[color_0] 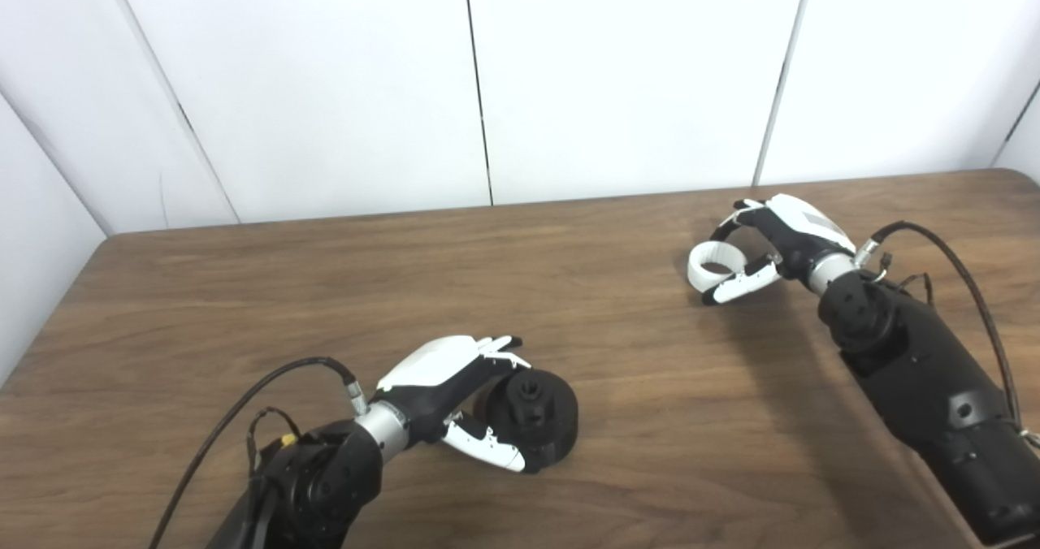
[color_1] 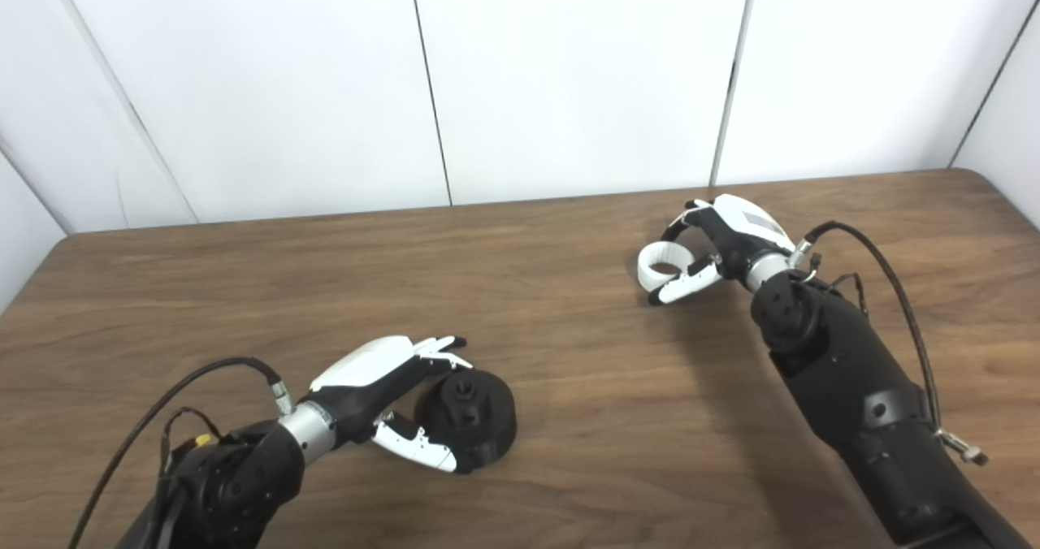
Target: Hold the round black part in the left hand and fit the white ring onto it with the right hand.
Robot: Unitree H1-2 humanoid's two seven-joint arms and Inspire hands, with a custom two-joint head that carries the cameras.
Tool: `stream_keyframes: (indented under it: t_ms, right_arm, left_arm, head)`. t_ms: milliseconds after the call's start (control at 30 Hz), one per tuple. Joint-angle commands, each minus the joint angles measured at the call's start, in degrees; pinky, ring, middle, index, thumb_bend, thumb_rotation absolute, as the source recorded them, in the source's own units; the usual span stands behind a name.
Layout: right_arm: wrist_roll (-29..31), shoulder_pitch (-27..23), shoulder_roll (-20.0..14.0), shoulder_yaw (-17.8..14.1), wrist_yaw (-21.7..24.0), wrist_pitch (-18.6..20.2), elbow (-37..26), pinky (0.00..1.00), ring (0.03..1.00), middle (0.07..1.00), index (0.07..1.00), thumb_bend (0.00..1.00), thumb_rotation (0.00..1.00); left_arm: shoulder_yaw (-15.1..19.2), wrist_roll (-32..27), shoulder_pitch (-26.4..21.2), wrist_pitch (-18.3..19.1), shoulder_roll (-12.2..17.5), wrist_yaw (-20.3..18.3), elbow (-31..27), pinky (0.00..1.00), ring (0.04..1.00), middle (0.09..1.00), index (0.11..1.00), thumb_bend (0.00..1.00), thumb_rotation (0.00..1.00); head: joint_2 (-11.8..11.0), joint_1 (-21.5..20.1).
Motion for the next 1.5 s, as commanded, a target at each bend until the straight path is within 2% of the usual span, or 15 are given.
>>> stream_keyframes:
  t_ms: [0,200,400,1200,1233,1267,1333,1467]
  right_arm:
    - [0.0,-3.3,-0.4,-0.6,-1.7,-2.2,-0.4,0.96,1.0,0.943,0.679,0.9,0.24]
    - [0.0,-3.2,-0.1,-0.7,-2.0,-2.6,-0.1,0.97,1.0,0.939,0.667,0.89,0.22]
    - [0.1,-3.2,0.1,-1.0,-3.1,-3.3,0.4,0.95,1.0,0.931,0.65,0.87,0.2]
    - [-0.1,-3.1,0.1,-1.5,-5.5,-5.6,1.3,0.87,0.975,0.898,0.591,0.82,0.14]
    - [0.0,-3.1,0.1,-1.5,-5.7,-5.7,1.4,0.87,0.974,0.897,0.543,0.67,0.14]
    - [0.0,-3.1,0.2,-1.5,-5.8,-5.8,1.4,0.87,0.974,0.897,0.513,0.59,0.14]
    - [0.0,-3.1,0.2,-1.6,-6.0,-5.8,1.5,0.87,0.973,0.895,0.496,0.54,0.14]
    - [-0.1,-3.1,0.1,-1.5,-6.2,-5.9,1.3,0.87,0.969,0.893,0.491,0.53,0.14]
  left_arm:
    - [-0.2,-0.2,-0.2,-0.3,0.3,-0.4,-1.2,0.96,1.0,1.0,0.783,0.97,0.43]
    - [-0.2,-0.2,-0.2,-0.4,0.2,-0.3,-1.2,0.96,1.0,1.0,0.783,0.97,0.43]
    - [-0.1,-0.4,-0.3,0.4,0.0,-0.7,-1.3,0.96,1.0,1.0,0.784,0.97,0.42]
    - [-0.1,-0.6,-0.1,0.0,-0.1,-0.4,-1.3,0.97,1.0,1.0,0.788,0.96,0.42]
    - [-0.1,-0.6,-0.1,-0.1,0.0,-0.3,-1.2,0.97,1.0,1.0,0.786,0.96,0.42]
    - [-0.1,-0.6,-0.1,-0.3,0.0,-0.2,-1.2,0.96,1.0,1.0,0.786,0.96,0.42]
    - [-0.1,-0.5,0.0,-0.4,0.0,-0.2,-1.2,0.96,1.0,1.0,0.784,0.96,0.43]
    - [-0.2,-0.2,-0.1,0.4,0.0,-0.6,-1.6,0.96,1.0,1.0,0.786,0.96,0.42]
  head:
    - [0.1,0.0]
    - [0.1,0.0]
    - [0.2,0.1]
    - [0.4,0.1]
    - [0.4,0.1]
    - [0.4,0.1]
    - [0.4,0.1]
    - [0.3,0.1]
